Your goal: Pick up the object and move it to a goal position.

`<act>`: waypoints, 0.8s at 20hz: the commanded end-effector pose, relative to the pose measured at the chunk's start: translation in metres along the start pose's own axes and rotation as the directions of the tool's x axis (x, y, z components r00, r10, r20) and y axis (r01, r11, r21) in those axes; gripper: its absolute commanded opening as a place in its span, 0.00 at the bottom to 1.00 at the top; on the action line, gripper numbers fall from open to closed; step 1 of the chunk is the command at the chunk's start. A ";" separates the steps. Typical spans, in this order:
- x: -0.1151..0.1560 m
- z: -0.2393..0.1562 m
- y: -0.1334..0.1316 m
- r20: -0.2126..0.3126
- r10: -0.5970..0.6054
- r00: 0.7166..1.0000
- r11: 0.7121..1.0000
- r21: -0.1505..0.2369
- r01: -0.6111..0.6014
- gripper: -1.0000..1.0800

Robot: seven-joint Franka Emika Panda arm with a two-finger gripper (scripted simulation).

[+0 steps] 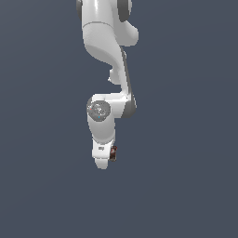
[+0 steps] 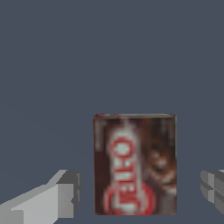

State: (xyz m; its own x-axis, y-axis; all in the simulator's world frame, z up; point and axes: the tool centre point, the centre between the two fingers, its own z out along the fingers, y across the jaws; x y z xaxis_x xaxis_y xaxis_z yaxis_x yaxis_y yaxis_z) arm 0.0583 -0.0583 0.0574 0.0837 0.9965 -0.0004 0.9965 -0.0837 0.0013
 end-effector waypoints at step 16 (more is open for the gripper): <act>0.000 0.042 0.000 0.000 -0.004 1.000 1.000 0.001 0.004 0.00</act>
State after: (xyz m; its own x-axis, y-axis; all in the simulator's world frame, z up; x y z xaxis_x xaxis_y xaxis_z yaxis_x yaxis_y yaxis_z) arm 0.0581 -0.0582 0.0160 0.0800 0.9968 -0.0001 0.9968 -0.0800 0.0001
